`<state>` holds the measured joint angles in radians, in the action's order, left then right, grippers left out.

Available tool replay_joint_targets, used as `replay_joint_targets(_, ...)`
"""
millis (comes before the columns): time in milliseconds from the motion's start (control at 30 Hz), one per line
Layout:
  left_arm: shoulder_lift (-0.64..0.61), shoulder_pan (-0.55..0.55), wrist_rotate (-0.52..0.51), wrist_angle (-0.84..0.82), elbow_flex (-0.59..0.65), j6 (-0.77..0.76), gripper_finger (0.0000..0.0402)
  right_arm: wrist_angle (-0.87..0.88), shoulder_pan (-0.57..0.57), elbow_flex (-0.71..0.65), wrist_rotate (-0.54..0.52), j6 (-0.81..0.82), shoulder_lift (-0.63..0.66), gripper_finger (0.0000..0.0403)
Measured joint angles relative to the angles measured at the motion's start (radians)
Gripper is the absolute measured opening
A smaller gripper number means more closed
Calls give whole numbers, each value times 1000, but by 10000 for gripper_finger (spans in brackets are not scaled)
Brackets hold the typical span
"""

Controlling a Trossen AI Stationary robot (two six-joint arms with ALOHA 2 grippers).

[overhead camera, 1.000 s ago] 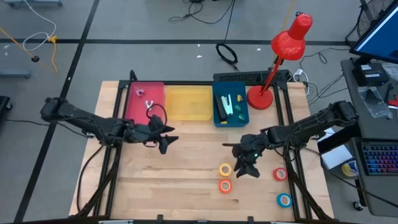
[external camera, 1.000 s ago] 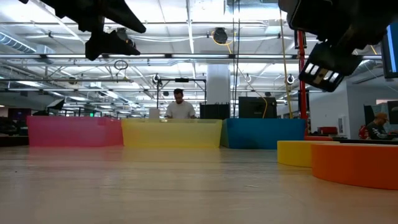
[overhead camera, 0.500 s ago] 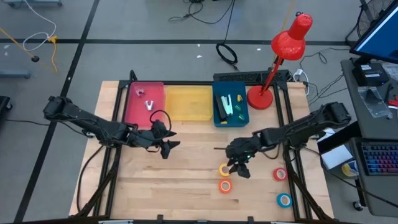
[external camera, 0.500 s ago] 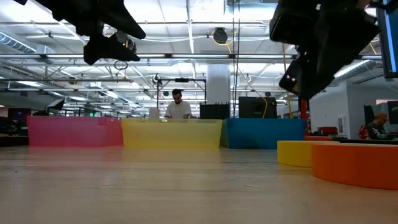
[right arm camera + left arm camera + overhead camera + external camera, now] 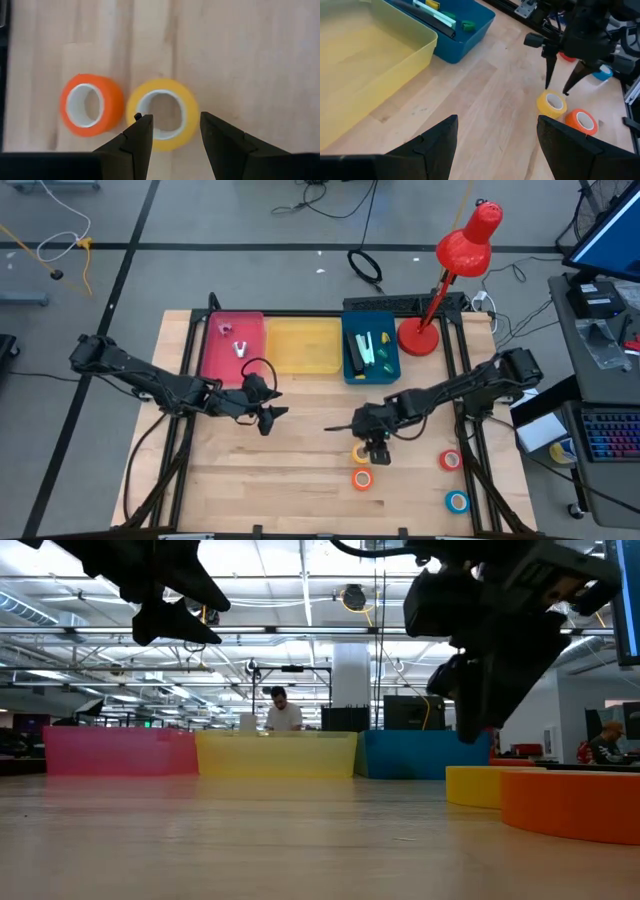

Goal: Pick and place Stapler, Stapler remover, tape
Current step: Put the yellow tape into the yellow bin

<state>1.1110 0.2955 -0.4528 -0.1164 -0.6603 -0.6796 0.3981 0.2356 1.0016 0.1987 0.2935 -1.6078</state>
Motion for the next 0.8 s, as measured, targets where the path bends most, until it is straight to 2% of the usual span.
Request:
replay_joint_targets(200, 0, 0, 0, -1, 0, 5, 271, 3, 0, 0, -19, 0, -3, 155)
replay_joint_targets(533, 0, 0, 1, 0, 0, 12, 271, -40, 2, -1, -17, 8, -116, 155)
replay_joint_targets(667, 0, 0, 8, 0, 0, 11, 271, -44, -2, 0, -83, 43, -136, 154)
replay_joint_targets(800, 0, 1, 11, 1, 0, 4, 271, -43, -6, 1, -93, 61, -141, 131)
